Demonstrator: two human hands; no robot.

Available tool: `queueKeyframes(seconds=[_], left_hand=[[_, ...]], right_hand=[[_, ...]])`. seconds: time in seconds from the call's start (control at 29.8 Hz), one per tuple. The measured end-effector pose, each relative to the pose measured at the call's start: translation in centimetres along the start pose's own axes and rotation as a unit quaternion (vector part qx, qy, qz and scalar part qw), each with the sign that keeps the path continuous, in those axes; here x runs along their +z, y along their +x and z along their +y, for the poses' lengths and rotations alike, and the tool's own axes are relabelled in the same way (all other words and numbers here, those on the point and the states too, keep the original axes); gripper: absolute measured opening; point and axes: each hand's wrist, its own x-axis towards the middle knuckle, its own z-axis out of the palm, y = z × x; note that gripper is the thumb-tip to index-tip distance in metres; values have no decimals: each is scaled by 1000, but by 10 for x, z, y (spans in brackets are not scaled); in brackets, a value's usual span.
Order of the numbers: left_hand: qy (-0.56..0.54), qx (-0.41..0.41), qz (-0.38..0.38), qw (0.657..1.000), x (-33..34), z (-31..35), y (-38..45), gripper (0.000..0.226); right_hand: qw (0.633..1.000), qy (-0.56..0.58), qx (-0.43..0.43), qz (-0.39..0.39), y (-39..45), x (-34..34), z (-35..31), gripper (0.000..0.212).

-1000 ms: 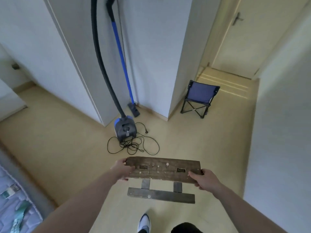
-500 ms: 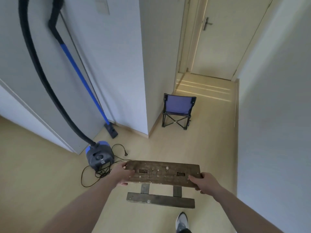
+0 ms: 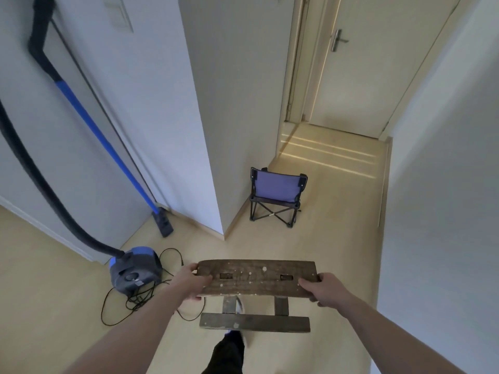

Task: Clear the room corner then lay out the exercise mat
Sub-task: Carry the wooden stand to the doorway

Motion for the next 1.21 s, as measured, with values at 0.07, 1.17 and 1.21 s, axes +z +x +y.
queueKeyframes(seconds=[0.07,1.17,1.21], left_hand=[[6,0,2,1000,1,22,21,64],[-27,-79,55,995,48,297,321,45],[-29,-90,60,994,52,294,334,44]], right_hand=[[1000,-6,0,3,22,-13,-13,39],[990,-76,68,-99,404,-186,-205,24],[989,-78,69,-109,423,-181,-204,23]])
